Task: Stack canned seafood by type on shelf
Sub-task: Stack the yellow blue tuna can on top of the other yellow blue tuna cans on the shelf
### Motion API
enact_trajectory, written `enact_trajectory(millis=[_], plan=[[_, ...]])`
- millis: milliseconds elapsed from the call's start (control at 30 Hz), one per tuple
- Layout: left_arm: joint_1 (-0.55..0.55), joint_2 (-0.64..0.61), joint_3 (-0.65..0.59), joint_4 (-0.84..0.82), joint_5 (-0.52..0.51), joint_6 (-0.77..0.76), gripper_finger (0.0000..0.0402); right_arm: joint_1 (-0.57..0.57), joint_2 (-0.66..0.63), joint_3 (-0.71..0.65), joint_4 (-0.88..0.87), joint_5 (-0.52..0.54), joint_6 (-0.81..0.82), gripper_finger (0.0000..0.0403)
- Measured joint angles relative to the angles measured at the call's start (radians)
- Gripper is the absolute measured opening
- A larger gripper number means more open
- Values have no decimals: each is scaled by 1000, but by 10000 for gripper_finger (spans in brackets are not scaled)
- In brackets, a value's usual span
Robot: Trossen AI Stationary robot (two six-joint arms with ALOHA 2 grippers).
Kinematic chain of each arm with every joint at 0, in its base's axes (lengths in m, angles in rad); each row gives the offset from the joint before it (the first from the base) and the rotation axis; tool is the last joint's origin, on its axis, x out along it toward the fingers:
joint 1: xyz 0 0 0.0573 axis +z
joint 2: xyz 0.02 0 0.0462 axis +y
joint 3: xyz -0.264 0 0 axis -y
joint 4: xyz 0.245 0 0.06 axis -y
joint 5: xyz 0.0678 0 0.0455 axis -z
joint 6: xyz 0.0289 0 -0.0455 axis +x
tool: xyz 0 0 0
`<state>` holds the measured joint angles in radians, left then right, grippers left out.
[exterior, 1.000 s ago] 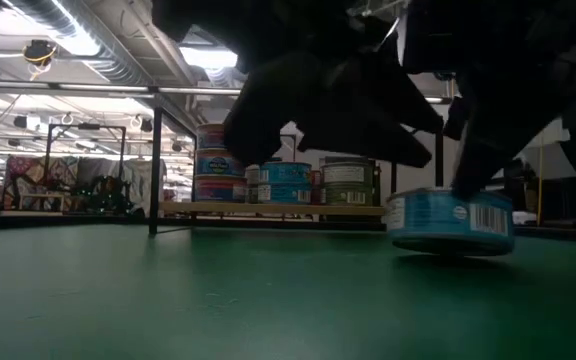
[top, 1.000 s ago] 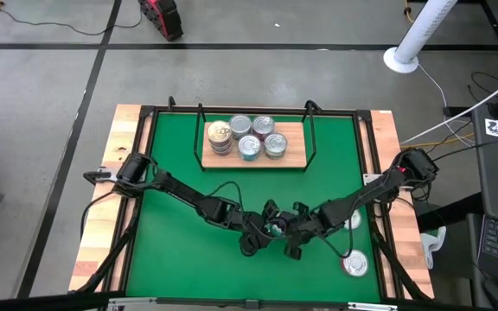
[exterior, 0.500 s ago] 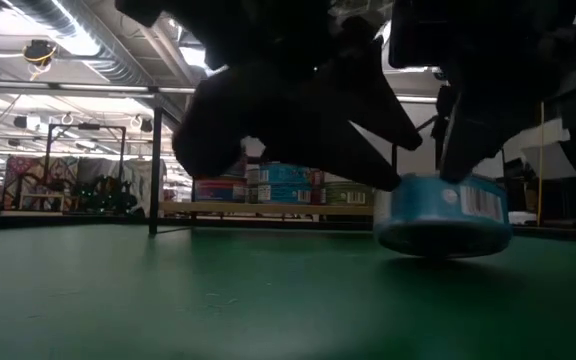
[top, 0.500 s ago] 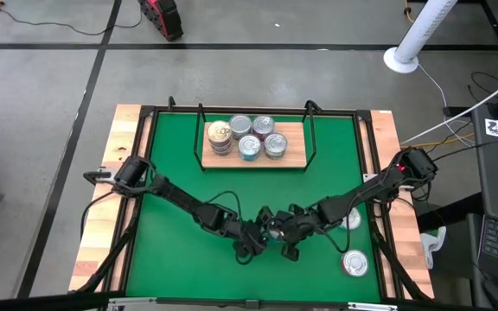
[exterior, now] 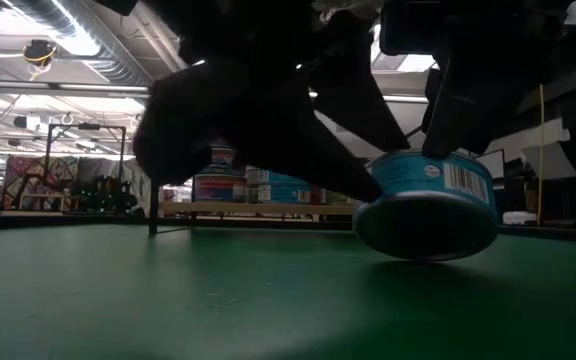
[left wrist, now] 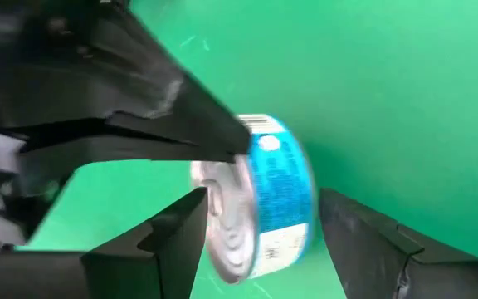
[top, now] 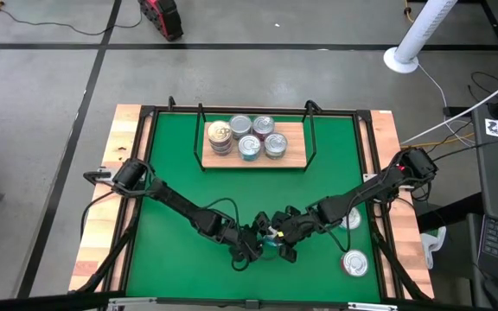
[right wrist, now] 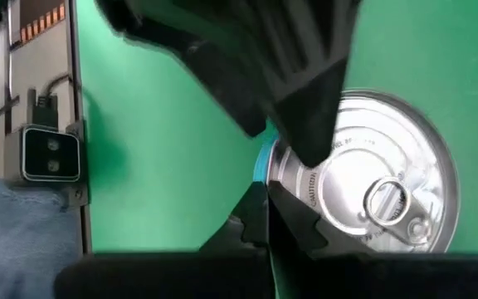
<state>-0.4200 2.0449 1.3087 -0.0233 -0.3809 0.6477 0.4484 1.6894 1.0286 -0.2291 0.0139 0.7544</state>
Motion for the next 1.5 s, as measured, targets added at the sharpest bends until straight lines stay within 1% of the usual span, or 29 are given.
enact_trajectory(millis=[133, 233, 567, 767, 967, 1067, 1300, 1400, 1500], plan=[[-11, 0, 0, -3, -1, -46, 227, 0, -2, 1, 3, 0, 0, 0], [-15, 0, 0, -3, -23, -65, 227, 0, -2, 1, 7, 0, 0, 0], [-15, 0, 0, -17, -35, -71, 227, -1, -2, 1, 47, 0, 26, 0], [-19, 0, 0, -26, -36, -72, 227, -26, -2, 1, 61, -8, 29, 0], [-17, 0, 0, -27, -61, -96, 226, -31, -2, 1, 75, -16, 28, 0], [-16, 0, 0, -27, -61, -102, 209, -31, -2, 1, 74, -27, 28, 0], [-17, 0, 0, -33, -58, -103, 136, -31, -2, 1, 71, -33, 30, 1], [-17, 0, 0, -32, -58, -100, 133, -31, -2, 1, 71, -33, 30, 7], [-17, 0, 0, -30, -60, -101, 133, -31, -2, 1, 72, -33, 48, 32]])
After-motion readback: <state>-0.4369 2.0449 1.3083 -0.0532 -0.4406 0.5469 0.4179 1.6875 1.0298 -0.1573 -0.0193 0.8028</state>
